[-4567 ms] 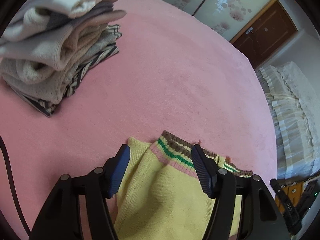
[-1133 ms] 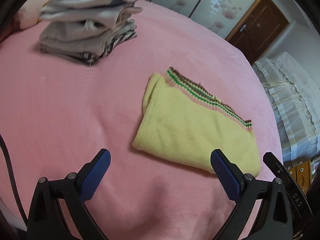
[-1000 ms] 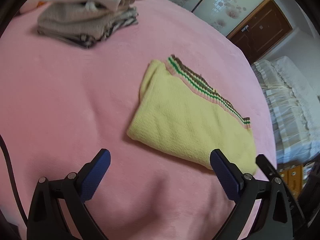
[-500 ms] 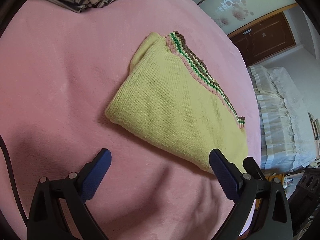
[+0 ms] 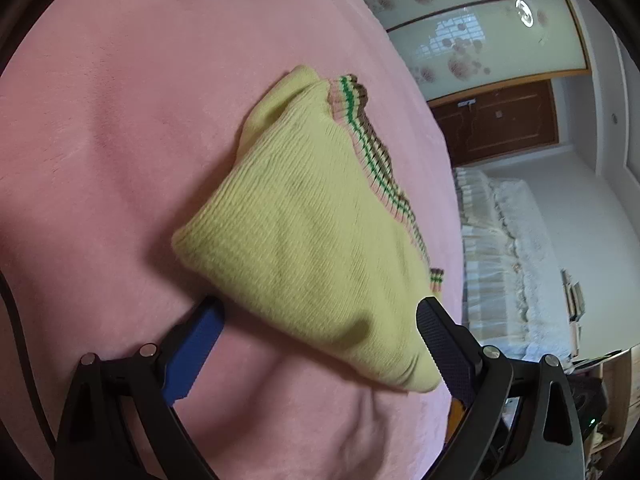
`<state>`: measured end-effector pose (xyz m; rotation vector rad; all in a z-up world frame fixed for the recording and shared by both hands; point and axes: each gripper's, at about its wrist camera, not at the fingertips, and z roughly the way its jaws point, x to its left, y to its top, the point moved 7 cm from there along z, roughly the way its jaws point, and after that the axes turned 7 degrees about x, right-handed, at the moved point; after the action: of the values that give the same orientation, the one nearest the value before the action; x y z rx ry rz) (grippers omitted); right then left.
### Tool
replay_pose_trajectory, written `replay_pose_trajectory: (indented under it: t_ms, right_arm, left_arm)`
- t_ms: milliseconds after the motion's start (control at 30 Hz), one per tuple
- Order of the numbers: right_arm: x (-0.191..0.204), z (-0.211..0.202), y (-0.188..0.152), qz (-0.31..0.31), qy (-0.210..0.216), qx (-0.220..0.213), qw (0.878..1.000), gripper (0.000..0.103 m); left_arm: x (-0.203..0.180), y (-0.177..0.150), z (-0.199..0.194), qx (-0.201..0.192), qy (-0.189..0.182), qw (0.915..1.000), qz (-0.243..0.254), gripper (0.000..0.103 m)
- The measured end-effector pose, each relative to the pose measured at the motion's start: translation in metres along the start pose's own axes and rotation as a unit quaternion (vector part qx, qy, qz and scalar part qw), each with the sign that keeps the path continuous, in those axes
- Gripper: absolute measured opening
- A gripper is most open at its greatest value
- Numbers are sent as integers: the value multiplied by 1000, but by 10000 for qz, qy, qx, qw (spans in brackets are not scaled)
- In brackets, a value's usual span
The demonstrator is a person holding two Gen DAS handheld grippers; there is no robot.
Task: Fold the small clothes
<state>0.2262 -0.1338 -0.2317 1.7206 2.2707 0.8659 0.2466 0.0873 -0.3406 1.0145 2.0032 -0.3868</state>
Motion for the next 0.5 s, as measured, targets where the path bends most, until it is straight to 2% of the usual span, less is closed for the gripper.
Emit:
replay_pose_trajectory:
  t_ms: [200, 300, 400, 467, 500]
  right_arm:
    - [4, 6, -2, -50, 12, 66, 10000, 11]
    - [6, 9, -2, -98, -18, 84, 9999, 11]
    - [7, 9, -1, -108, -16, 74, 9999, 11]
    - [9, 10, 0, -122, -14, 68, 9999, 11]
    - [10, 11, 1, -127, -7, 64, 9999, 11]
  left_arm:
    - [-9, 15, 16, -164, -116, 9998, 1, 95]
    - [-6, 24, 10, -241, -49, 9997, 18, 87]
    - [-7, 31, 8, -305, 97, 9995, 44, 67]
    - [-8, 33, 8, -305, 319, 9989, 166, 46]
    - [-9, 34, 8, -297, 428, 9984, 239, 43]
